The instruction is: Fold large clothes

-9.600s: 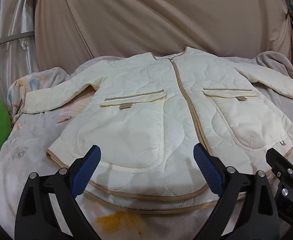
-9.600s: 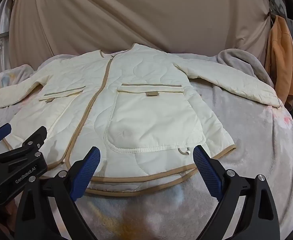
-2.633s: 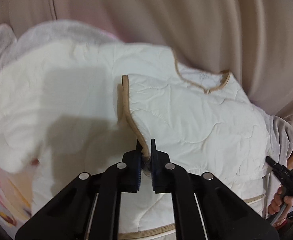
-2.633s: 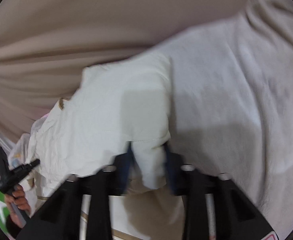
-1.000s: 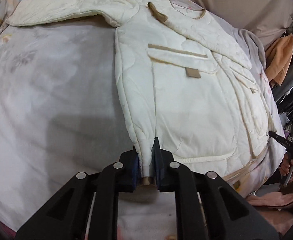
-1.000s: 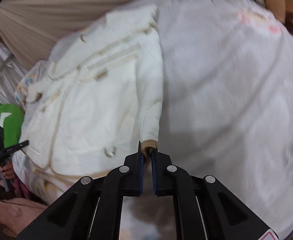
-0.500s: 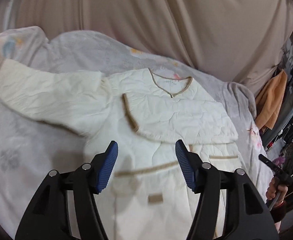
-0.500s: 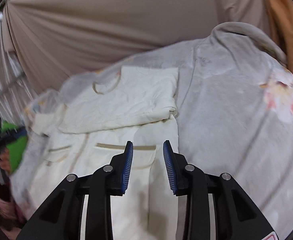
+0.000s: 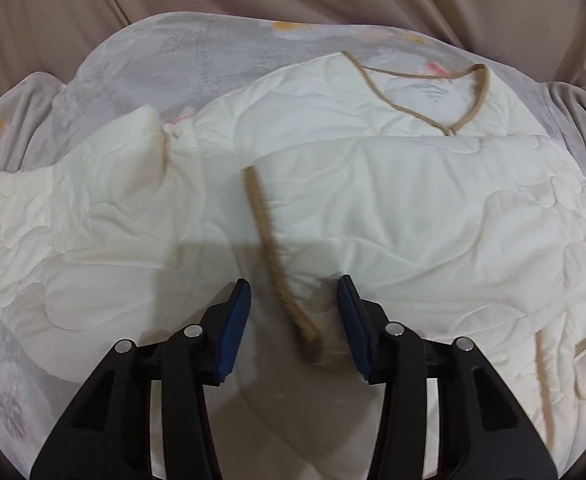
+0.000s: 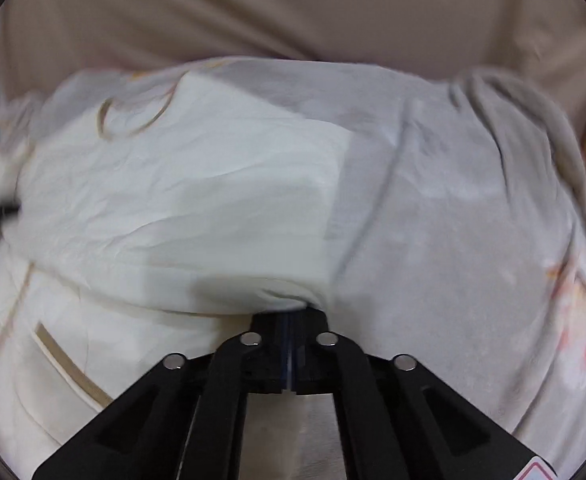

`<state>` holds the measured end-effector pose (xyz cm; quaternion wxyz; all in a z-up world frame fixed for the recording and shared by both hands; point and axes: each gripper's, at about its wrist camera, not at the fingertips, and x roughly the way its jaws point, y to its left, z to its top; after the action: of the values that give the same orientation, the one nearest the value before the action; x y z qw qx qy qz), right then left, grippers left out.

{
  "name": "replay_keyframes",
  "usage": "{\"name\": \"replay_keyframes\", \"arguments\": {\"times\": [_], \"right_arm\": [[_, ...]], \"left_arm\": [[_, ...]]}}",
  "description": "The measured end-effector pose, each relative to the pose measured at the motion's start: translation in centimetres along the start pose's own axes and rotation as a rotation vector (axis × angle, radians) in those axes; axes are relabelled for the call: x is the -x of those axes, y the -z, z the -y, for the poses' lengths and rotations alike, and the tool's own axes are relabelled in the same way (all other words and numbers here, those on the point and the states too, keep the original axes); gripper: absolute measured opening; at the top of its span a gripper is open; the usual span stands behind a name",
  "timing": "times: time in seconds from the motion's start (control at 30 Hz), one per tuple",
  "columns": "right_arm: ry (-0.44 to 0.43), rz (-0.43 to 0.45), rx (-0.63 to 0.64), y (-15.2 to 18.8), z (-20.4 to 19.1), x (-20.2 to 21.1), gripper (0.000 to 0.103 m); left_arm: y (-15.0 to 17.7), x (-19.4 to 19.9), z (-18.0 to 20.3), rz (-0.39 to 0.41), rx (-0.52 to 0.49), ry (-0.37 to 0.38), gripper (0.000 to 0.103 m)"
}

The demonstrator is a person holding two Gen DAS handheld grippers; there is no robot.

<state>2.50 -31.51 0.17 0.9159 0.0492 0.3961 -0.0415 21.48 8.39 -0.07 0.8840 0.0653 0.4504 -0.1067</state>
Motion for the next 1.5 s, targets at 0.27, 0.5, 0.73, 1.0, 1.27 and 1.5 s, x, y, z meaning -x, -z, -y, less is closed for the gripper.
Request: {"name": "replay_keyframes", "arguments": {"times": [0.27, 0.5, 0.73, 1.0, 1.27, 1.5], "right_arm": [[0.042, 0.019, -0.069, 1.4, 0.7, 4.6, 0.0], [-0.128, 0.145, 0.024, -7.0, -4.8, 6.1, 0.001], [-0.095, -0.012, -0.032, -11.7, -5.8, -7.7, 0.002], [-0.182, -0.005, -0.347, -8.3, 2.7, -10.9, 0.0], [0.028, 0.015, -0.09, -6.2, -2.8, -3.7, 0.011], [-0.127, -0.047, 0.031, 1.0, -9.2, 0.1, 0.027]], "left_arm": [[-0.6, 2.2, -2.1, 0.038, 0.078, 0.039, 0.042], [-5.6, 5.3, 0.2, 0.148, 0.089, 0.109, 0.044], [-6.6, -4.2, 1.8, 0.015, 0.113, 0.051, 0.045], [-5.8, -4.7, 0.8, 0.088, 0.073, 0.019, 0.045], [-3.1, 3.9, -7.3, 0.187, 0.272, -0.037, 0.063], [3.5, 8.1, -27.1, 0.215, 0.75, -0.262, 0.079]]}}
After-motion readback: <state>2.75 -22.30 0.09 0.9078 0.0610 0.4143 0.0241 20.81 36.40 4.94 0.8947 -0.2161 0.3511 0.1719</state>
